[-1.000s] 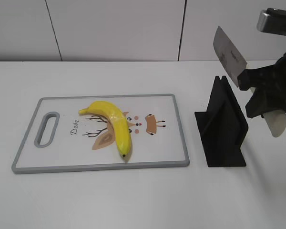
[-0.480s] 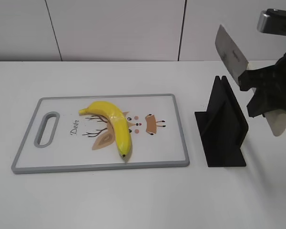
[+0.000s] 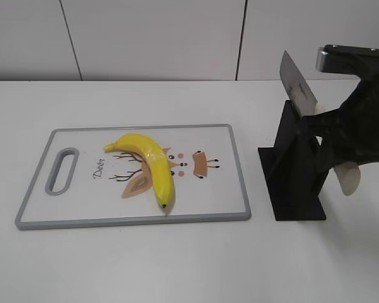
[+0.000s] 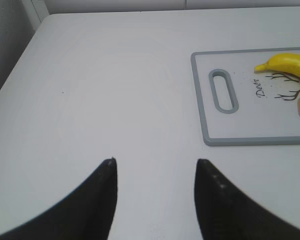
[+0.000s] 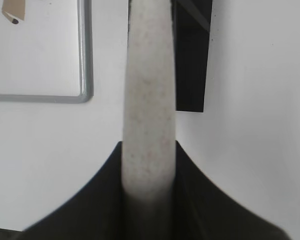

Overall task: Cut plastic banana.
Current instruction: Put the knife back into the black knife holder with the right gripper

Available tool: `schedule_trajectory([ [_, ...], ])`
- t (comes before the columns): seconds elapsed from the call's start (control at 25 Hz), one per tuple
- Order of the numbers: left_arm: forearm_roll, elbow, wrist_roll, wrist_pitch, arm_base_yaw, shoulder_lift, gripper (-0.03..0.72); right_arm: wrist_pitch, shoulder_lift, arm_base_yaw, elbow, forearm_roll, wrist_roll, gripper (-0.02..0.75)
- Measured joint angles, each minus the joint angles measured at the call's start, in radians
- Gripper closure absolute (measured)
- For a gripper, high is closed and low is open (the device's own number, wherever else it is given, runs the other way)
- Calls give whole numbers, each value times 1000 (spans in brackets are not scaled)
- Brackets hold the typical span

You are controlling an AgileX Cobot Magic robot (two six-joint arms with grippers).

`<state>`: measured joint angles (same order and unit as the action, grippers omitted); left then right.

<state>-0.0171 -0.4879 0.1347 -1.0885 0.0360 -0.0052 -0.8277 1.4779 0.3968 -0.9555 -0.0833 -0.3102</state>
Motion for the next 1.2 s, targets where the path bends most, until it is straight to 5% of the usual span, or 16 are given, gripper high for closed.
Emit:
schedule_trajectory([
  [1.2, 0, 0, 0, 1, 0, 0, 236, -63, 26, 0, 0, -20, -40, 566],
])
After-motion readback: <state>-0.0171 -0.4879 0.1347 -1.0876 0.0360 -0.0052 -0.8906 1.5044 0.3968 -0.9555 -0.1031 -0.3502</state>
